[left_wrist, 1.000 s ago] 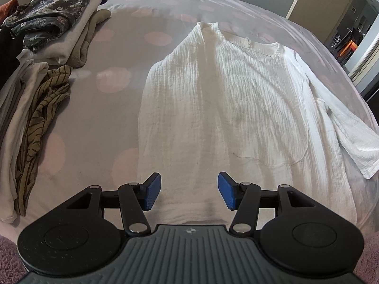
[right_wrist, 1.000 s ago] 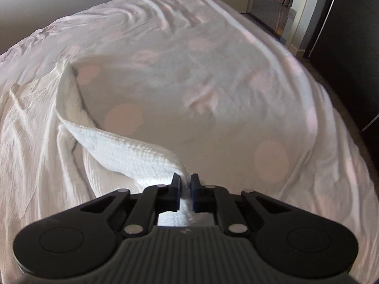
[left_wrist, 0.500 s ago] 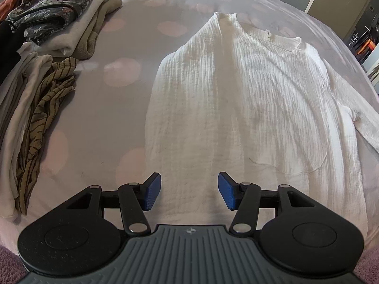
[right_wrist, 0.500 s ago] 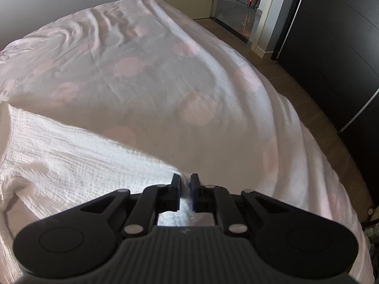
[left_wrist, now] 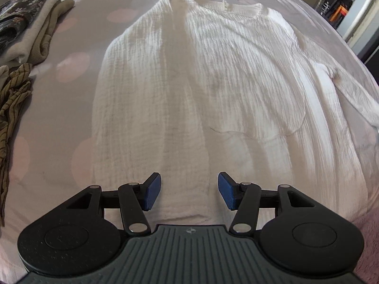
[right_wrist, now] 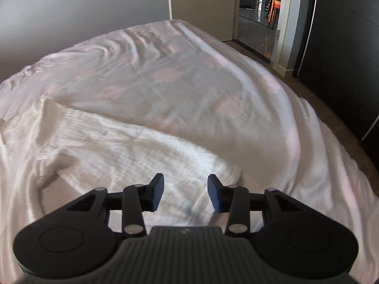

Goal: Fold clothes

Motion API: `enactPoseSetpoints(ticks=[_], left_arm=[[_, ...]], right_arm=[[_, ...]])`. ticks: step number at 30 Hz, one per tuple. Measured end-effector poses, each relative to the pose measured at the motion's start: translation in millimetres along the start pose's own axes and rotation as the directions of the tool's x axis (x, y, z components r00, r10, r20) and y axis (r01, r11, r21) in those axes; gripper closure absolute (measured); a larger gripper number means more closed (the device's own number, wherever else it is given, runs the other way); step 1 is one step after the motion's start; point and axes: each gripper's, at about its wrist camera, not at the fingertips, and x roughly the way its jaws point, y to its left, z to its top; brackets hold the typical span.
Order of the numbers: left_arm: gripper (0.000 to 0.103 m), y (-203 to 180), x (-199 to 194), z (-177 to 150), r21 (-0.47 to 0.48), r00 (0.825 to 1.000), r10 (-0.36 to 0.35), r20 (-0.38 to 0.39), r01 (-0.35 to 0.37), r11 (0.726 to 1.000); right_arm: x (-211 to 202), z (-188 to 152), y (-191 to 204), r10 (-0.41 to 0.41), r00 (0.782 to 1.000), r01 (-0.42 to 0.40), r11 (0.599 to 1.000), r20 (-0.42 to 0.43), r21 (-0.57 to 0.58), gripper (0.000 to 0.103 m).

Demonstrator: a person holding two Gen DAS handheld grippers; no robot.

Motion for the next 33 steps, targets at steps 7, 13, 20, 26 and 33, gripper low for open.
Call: enactPoseSetpoints(ticks=[7,13,20,26,33], left_arm=[[0.052,-10.8,3.3,-17.1,0.124,0.999,0.039,0.017,-0.040,0.991],[0.054,-7.2,10.6,-23.0,0.122,1.000,-0.005,0.009,0.004,0.993],[0.077,6.9,15.6,-24.2,0.087,0.999,-0.032,0.041,0.028,0.996],[0.096,22.5,-8.4,-18.8,0.025,0.990,-0.093,0.104,0.090,0.996],[0.098,57.6,-72.7,18.1,-0.010,0.964,-0.143,0.224,0.149,0.989]], right_arm=[[-40.7,-48.3,80.9,0.217,0.976,-0.213,0.964,-0.008,0.161,0.034],[-54.9,-84.9,159.3,0.316,0.948,-0.306,0.937,-0.033,0.170,0.034],[-75.0,-111.9,208.5,0.284,0.959,-0.284,0.958,-0.008,-0.044,0.027],[-59.7,-115.9,214.3,0.266,0.963,-0.268,0.962,-0.038,-0.053,0.026],[-47.6,-118.1,213.3,0.254,0.964,-0.256,0.967,-0.076,-0.016,0.026]])
